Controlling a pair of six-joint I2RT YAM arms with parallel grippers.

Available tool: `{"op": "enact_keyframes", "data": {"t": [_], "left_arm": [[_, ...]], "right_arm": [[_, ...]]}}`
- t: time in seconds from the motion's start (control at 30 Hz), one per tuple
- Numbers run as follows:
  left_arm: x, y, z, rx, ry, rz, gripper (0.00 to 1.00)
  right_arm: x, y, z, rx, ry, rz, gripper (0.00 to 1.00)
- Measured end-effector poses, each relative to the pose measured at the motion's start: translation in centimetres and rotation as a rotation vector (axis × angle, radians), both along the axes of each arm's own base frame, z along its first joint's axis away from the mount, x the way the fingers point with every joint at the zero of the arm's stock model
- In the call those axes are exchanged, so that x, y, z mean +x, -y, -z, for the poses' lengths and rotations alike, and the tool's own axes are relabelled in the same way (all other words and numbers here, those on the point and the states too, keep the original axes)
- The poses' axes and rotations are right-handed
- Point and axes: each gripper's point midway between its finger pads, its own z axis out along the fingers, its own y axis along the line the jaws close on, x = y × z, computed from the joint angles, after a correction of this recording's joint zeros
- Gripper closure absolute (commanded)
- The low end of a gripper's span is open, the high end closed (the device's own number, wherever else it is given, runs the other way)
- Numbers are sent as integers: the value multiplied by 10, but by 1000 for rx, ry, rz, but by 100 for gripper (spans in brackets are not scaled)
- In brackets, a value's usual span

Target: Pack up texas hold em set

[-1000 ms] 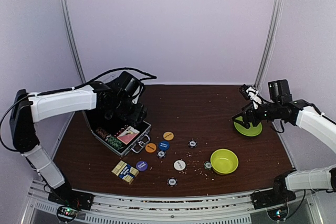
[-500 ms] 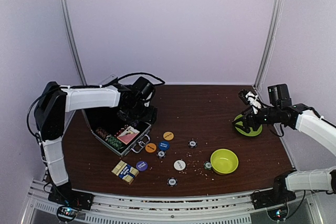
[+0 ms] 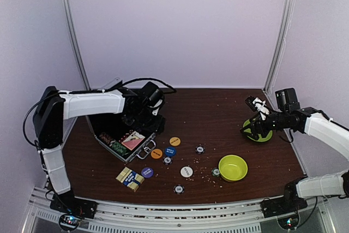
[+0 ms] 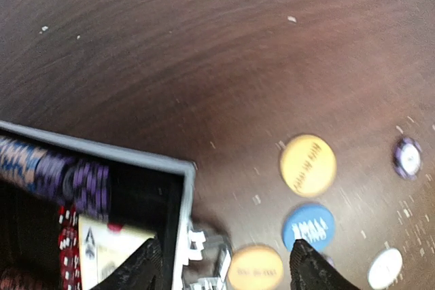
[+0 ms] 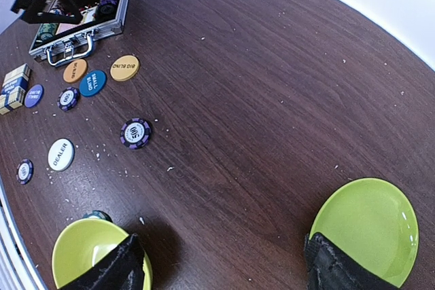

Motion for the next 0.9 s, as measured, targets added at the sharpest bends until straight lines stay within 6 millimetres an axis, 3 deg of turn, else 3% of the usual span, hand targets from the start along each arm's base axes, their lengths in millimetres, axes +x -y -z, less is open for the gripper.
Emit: {"op": "enact_keyframes", "data": {"t": [0.1,0.2,0.3,0.43,0.47,0.5,0.63,0.9], "left_arm": [[-33,-4,-25,-8,19,38,34],[-80,-16,-42,-5,15,62,31],[-127,-25,-36,3,-32,72,25],[-179,-49,-11,24,-143,20,20],[-187,-59,-5,23,-168,-14,7],[-193,-70,1,23,-187,-53,3],[-216,-110,15,-18,-251,-217,2],[-233,-126,49,-130,-346,-432,2]], "right_arm": [[0,-1,0,0,-3,-4,18],[1,-2,-1,1,-7,-11,18],[-1,-4,0,4,-16,-21,18],[-5,-8,1,3,-23,-42,18],[-6,-9,2,2,-24,-49,18],[-7,-11,2,0,-24,-58,18],[-11,-17,2,-6,-22,-87,17],[-14,-19,1,-7,-23,-99,17]]}}
